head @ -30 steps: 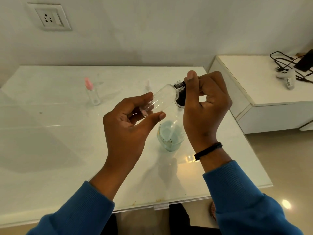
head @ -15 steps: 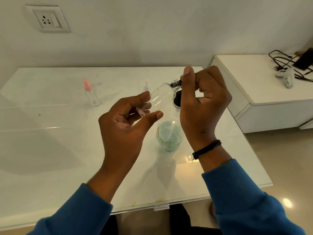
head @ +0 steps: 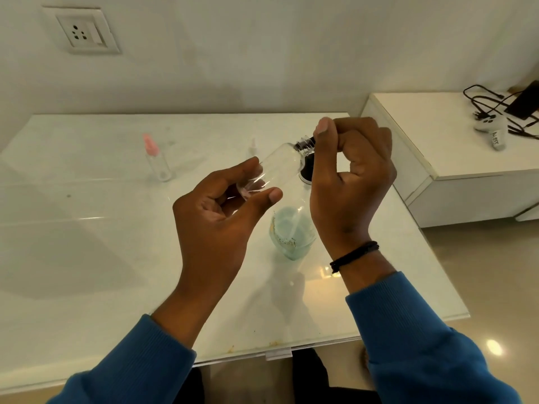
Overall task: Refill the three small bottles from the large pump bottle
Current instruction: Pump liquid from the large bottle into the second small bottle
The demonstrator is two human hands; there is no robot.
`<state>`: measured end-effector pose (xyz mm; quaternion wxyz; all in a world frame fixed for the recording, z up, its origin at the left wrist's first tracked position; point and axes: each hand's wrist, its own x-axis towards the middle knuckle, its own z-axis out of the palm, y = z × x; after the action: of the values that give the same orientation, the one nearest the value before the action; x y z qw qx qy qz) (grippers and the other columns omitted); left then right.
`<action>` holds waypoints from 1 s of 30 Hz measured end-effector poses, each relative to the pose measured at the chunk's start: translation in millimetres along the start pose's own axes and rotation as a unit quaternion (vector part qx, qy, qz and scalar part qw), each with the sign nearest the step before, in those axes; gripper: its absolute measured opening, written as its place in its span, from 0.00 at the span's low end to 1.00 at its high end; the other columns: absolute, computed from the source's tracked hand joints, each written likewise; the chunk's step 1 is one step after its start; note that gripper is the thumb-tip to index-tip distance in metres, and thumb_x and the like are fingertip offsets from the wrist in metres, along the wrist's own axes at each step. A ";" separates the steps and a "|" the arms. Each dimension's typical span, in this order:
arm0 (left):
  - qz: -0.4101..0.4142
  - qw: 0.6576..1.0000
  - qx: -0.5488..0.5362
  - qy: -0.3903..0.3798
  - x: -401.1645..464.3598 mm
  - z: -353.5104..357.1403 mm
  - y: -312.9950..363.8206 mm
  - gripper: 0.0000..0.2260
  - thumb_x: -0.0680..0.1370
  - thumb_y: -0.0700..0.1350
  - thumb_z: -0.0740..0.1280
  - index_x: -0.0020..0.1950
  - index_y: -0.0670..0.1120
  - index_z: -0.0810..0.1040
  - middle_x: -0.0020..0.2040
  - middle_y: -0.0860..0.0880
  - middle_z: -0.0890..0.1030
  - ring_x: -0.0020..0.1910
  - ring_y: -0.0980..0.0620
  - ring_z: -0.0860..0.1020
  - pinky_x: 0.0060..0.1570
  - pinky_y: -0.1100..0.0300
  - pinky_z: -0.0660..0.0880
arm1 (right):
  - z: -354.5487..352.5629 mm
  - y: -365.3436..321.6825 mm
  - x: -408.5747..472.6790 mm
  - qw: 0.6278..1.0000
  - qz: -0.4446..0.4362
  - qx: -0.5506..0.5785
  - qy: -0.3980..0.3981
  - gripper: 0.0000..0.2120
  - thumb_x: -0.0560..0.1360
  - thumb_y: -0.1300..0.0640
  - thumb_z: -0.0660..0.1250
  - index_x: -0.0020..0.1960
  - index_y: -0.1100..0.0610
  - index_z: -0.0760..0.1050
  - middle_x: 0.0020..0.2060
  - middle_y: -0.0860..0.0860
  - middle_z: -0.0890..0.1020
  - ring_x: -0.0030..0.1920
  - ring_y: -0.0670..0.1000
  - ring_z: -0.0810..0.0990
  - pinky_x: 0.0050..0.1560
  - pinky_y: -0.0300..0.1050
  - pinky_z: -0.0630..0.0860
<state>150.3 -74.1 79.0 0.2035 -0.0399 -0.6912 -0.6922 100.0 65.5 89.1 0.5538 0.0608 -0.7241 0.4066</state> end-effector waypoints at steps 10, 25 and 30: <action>-0.007 1.000 0.005 0.006 -0.5 -0.5 -1.6 0.19 0.70 0.40 0.79 0.60 0.46 0.83 0.53 0.52 0.86 0.51 0.53 0.86 0.55 0.55 0.82 | 1.0 2.4 0.5 1.000 -0.001 0.011 -0.007 0.14 0.79 0.64 0.70 0.35 0.62 0.77 0.35 0.48 0.75 0.35 0.56 0.74 0.36 0.60 0.72; -0.002 1.000 0.027 0.008 0.1 -1.0 -3.4 0.20 0.71 0.42 0.79 0.62 0.45 0.83 0.55 0.53 0.86 0.52 0.56 0.85 0.55 0.61 0.81 | 1.8 0.7 -1.8 1.000 -0.005 0.003 -0.015 0.12 0.80 0.62 0.70 0.37 0.60 0.79 0.38 0.44 0.75 0.37 0.54 0.75 0.36 0.63 0.72; -0.001 1.000 0.029 0.012 0.3 -0.5 -3.6 0.20 0.71 0.42 0.79 0.62 0.45 0.83 0.55 0.53 0.86 0.53 0.55 0.85 0.55 0.60 0.82 | 0.3 3.1 -5.6 1.000 -0.005 0.012 -0.011 0.10 0.80 0.62 0.70 0.40 0.62 0.81 0.40 0.45 0.77 0.39 0.52 0.77 0.37 0.63 0.74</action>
<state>148.9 -74.8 75.6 0.2123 -0.0254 -0.7088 -0.6723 100.3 65.3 82.7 0.5471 0.0753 -0.7246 0.4122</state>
